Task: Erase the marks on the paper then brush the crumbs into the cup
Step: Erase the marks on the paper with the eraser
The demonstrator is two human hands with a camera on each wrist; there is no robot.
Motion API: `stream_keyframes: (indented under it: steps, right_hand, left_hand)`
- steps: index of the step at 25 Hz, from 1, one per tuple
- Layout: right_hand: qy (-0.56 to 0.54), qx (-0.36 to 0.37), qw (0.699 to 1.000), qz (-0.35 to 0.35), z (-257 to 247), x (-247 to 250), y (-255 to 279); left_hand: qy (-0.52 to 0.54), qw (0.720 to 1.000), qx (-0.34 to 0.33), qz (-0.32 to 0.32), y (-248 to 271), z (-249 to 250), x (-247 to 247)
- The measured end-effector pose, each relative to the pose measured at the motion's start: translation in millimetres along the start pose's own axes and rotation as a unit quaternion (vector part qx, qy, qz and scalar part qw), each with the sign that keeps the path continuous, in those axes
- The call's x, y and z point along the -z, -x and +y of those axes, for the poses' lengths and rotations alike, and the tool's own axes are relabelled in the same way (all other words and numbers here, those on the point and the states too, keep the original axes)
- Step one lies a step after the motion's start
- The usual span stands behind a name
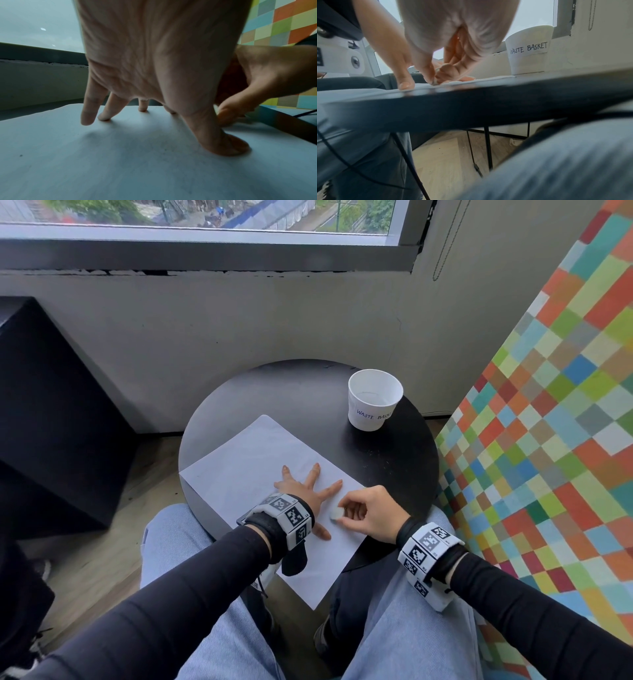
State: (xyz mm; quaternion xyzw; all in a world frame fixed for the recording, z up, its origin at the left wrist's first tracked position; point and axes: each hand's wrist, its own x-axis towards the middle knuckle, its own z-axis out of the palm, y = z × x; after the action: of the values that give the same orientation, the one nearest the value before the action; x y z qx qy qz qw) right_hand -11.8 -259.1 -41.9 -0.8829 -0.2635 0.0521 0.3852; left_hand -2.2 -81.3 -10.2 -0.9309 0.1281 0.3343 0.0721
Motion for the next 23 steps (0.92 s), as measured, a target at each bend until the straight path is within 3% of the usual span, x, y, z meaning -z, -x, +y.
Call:
stream_keyframes:
  steps: [3,7,10,13,16,23]
  right_hand:
    - [0.008,-0.036,0.997,0.061,5,6,-1]
    - [-0.019,-0.007,1.000,-0.014,2,4,4]
    - [-0.022,-0.037,0.998,0.037,9,12,2]
    - [-0.027,-0.031,0.999,0.013,10,17,7]
    - [-0.010,-0.051,0.996,0.070,16,26,11]
    - [-0.082,-0.066,0.992,-0.074,7,27,22]
  left_hand:
    - [0.007,1.000,-0.002,0.003,-1,-1,0]
    - [-0.002,1.000,0.003,-0.005,0,0,0]
    - [0.011,1.000,-0.004,-0.004,-2,-1,-2]
    - [0.010,1.000,-0.009,-0.006,0,-4,-4]
    - [-0.006,1.000,-0.019,0.002,1,-3,-2]
    - [-0.025,0.998,-0.047,0.014,2,-12,2]
